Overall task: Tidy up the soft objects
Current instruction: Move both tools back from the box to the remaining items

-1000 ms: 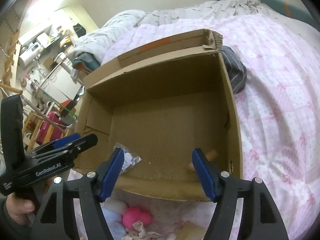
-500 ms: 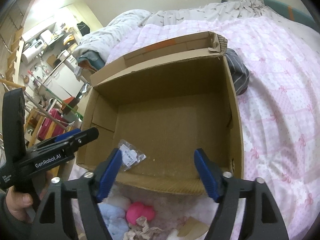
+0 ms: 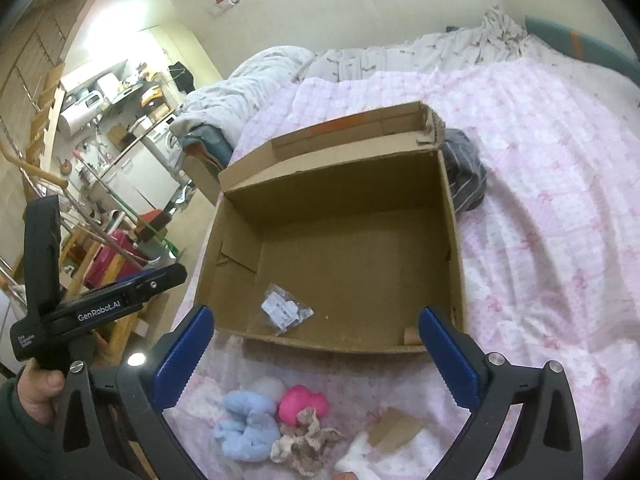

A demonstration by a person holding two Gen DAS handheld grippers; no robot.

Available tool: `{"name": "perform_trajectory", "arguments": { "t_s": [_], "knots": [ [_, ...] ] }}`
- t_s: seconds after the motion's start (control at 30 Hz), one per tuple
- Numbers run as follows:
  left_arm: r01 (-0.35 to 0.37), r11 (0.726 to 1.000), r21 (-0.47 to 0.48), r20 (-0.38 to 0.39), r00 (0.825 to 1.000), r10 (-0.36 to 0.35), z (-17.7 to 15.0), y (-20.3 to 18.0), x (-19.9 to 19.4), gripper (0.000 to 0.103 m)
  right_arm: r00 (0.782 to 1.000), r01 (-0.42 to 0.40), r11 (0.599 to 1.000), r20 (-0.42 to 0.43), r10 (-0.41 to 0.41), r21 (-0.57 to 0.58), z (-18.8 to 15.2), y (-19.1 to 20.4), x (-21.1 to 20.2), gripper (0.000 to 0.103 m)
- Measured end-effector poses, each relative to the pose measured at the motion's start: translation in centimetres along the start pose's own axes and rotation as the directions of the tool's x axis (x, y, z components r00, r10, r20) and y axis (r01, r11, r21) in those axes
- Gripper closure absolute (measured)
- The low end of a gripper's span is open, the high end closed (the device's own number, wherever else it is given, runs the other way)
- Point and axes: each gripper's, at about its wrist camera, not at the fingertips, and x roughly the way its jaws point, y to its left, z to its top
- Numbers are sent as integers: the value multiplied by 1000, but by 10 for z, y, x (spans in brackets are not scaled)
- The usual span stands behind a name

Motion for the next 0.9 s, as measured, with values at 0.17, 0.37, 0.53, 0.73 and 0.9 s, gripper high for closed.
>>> {"name": "perform_trajectory", "arguments": {
  "t_s": [0.17, 0.37, 0.53, 0.73, 0.9],
  "knots": [
    [-2, 1000, -11, 3, 1000, 2, -17, 10, -16, 39, 1000, 22, 999, 12, -21, -30, -12, 7, -16, 0],
    [0, 1000, -24, 1, 1000, 0, -38, 16, -24, 35, 999, 49, 999, -4, -49, -20, -36, 8, -21, 0],
    [18, 992, -125, -37, 999, -23, -53, 34, -18, 35, 998, 70, 997, 12, -69, -16, -48, 12, -25, 0],
    [-18, 987, -157, -42, 999, 12, -59, 48, -15, 35, 996, 89, 996, 7, -89, -9, -55, 13, -23, 0],
    [-31, 994, -103, -58, 998, 26, -64, 43, -8, 35, 993, 116, 993, 1, -116, 1, -56, 7, -20, 0]
  ]
}}
